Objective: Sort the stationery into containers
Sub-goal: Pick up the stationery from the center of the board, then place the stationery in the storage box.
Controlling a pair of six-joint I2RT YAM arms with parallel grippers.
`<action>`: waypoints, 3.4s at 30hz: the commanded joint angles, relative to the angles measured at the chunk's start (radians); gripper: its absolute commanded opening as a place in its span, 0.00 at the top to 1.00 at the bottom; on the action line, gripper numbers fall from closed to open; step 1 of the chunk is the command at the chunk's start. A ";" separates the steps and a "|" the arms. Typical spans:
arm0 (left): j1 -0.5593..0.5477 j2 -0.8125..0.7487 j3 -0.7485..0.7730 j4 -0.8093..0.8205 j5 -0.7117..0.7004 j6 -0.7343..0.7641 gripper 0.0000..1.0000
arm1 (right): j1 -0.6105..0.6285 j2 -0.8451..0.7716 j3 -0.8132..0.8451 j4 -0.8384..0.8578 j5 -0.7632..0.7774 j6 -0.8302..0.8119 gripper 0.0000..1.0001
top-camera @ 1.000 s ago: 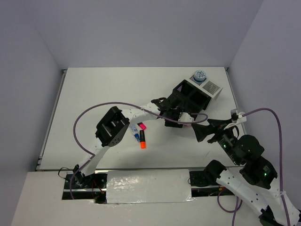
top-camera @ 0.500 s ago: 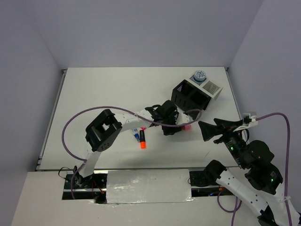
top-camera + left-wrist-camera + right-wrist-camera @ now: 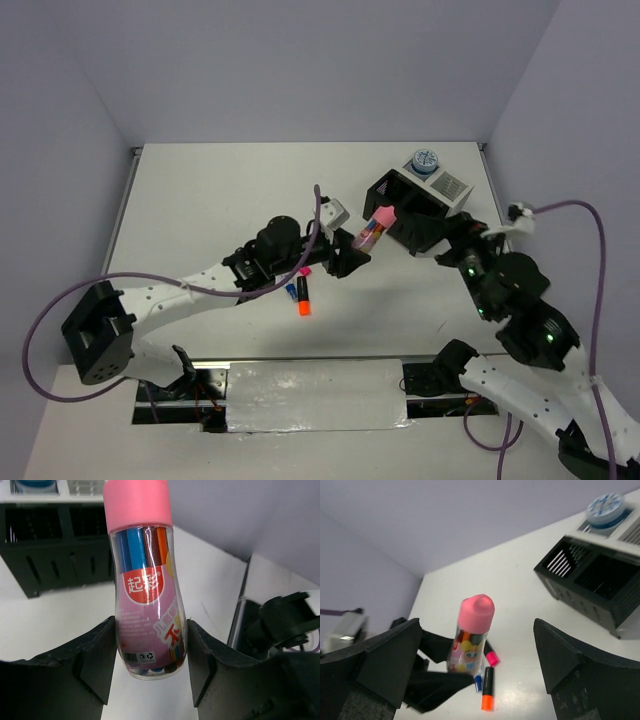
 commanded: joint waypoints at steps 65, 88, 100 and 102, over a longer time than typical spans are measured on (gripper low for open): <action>-0.018 -0.899 -0.098 -1.075 -0.706 -0.174 0.01 | -0.717 1.059 0.149 0.961 -0.091 -0.569 1.00; -0.018 -0.903 -0.121 -1.055 -0.680 -0.168 0.01 | -0.717 1.154 0.092 0.935 -0.062 -0.483 0.20; -0.018 -0.782 -0.049 -1.181 -0.904 -0.482 0.01 | -0.688 0.903 0.098 0.659 -0.143 -0.223 0.00; -0.018 -0.736 -0.061 -1.161 -0.904 -0.530 0.01 | -0.619 0.820 0.094 0.589 -0.166 -0.215 0.00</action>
